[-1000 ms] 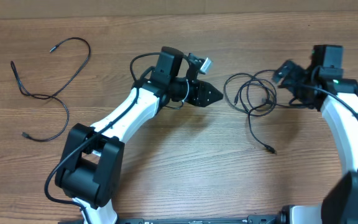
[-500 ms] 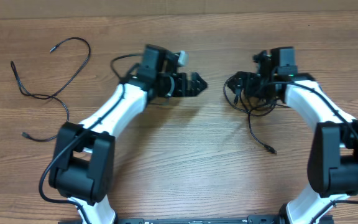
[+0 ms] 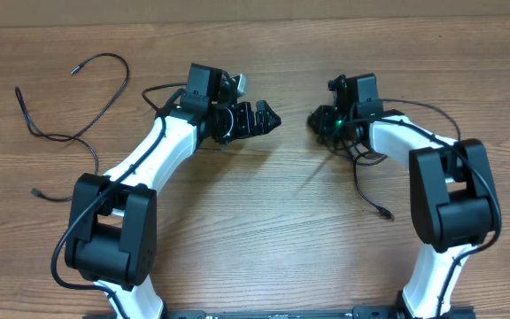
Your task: Untangle cables
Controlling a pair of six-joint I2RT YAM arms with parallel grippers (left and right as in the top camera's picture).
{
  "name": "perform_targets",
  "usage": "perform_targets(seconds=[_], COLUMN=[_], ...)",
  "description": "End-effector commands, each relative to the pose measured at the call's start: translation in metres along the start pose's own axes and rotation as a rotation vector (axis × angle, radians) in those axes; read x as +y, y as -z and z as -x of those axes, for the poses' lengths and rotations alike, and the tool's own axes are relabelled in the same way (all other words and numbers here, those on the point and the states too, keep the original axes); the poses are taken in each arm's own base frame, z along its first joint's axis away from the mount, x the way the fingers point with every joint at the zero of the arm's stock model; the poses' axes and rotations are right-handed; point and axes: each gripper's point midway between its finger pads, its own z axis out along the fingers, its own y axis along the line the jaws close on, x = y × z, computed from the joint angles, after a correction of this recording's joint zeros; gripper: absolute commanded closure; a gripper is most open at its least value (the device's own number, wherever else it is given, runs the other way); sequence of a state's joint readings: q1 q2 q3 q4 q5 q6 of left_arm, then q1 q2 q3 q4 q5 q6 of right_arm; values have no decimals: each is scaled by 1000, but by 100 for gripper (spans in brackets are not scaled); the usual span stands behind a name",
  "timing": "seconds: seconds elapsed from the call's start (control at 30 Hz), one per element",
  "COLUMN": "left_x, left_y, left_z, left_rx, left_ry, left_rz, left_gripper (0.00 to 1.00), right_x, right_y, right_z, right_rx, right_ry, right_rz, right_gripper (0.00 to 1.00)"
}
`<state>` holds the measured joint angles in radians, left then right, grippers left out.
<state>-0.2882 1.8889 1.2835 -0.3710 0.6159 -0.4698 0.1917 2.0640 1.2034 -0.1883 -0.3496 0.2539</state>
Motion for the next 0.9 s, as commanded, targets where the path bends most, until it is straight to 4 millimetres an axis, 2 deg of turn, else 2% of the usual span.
perform_targets(seconds=[0.0,0.07,0.1,0.13,0.2,0.3,0.43,0.53,0.63,0.7,0.8,0.87], left_x=[-5,-4,-4,-6,-8,-11,-26,-34,-50,-58,-71,-80], left_y=[4,5,7,8,11,16,19,13,5,-1,-10,-12], left_z=[3,4,2,2,3,4,-1,-7,-14,-16,-14,-14], left_rx=[-13,-13,-3,1,6,6,26,43,57,54,29,19], left_ry=[-5,-12,-37,-54,-95,-149,-238,-250,-256,-260,-238,-248], left_rz=[-7,-7,-22,-35,-68,-119,-212,-221,-240,-239,-227,-244], left_gripper=[1,0,0,1,0,0,1,0,0,0,0,0], right_x=[28,49,64,73,100,139,186,206,218,222,226,217], right_y=[-9,5,22,33,71,132,208,245,265,269,264,253], right_z=[-19,-2,16,24,48,72,82,80,75,71,65,68], right_rx=[76,50,19,5,-35,-96,-187,-245,-268,-266,-258,-269], right_ry=[-19,1,17,28,69,147,264,325,355,367,392,371], right_rz=[147,236,306,345,470,605,693,715,727,732,720,634], right_gripper=[96,96,96,96,96,96,96,96,96,96,96,96])
